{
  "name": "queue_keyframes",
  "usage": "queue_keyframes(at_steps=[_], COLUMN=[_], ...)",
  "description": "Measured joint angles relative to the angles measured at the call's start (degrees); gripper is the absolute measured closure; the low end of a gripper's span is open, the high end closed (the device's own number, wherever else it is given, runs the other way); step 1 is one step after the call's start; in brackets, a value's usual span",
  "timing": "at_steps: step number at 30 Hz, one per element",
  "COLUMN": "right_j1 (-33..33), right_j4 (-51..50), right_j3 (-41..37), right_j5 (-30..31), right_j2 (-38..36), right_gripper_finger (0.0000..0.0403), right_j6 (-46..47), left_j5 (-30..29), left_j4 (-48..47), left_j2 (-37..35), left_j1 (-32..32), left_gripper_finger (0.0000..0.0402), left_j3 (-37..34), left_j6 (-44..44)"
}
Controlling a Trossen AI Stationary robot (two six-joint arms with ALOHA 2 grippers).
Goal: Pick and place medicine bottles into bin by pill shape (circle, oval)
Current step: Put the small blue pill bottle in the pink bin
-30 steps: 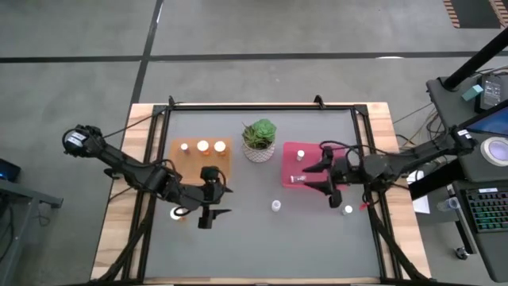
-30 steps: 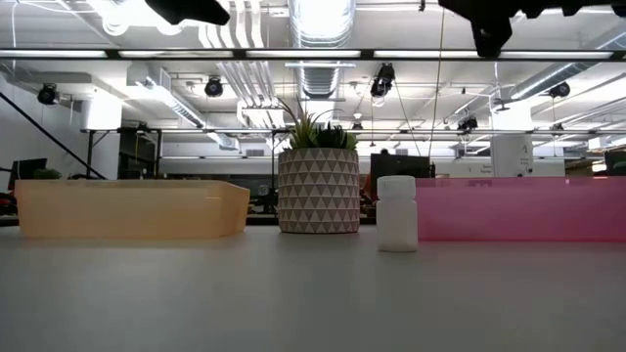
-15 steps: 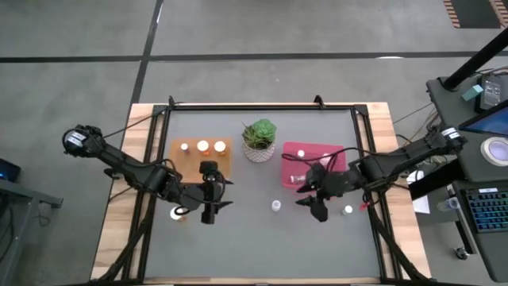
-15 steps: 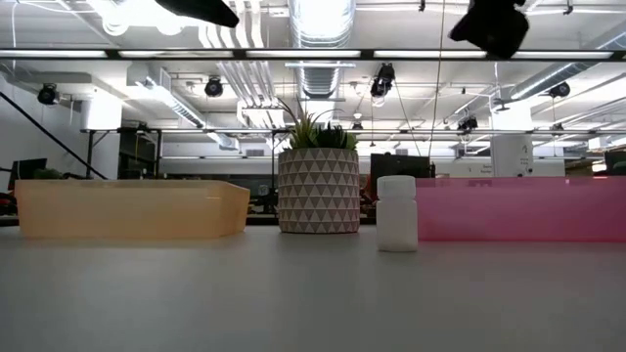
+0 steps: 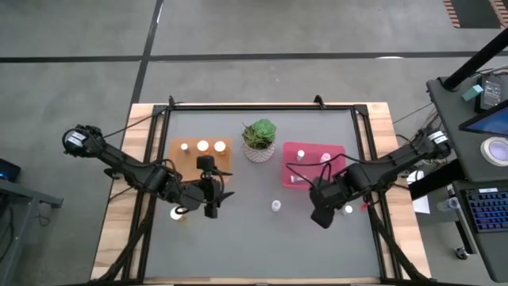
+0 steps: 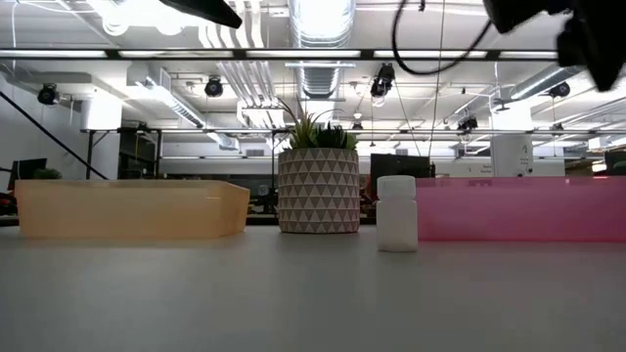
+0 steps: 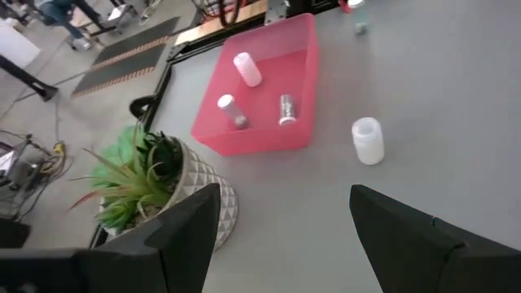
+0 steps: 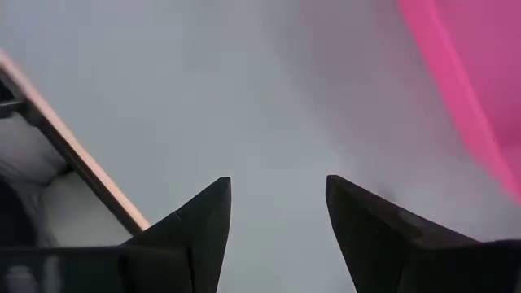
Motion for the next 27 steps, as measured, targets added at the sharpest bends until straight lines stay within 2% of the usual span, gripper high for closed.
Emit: queue_keyframes(at_steps=[5,16,21,27], right_j1=[1.6,3.7,3.7,3.7], right_j4=[-0.9,-0.9,-0.9,-1.0], right_j3=[-5.5,-19.3,-21.9,-22.6], right_j5=[-4.3,-4.4,-4.1,-3.7], right_j2=[-3.2,-16.2,-18.8,-17.2], right_gripper_finger=[0.0209,0.0209,0.0209,0.0209], right_j6=[8.8,26.7,30.5,31.0], left_j5=[-0.7,-0.7,-0.7,-0.7], left_j4=[-0.7,-2.6,-2.6,-2.6], left_j2=[0.0,-0.5,-0.5,-0.5], left_j1=[0.0,0.0,0.0,0.0], left_gripper_finger=[0.0143,0.0143,0.0143,0.0143], left_j3=[0.0,0.0,0.0,0.0], left_j6=[0.0,0.4,0.7,1.5])
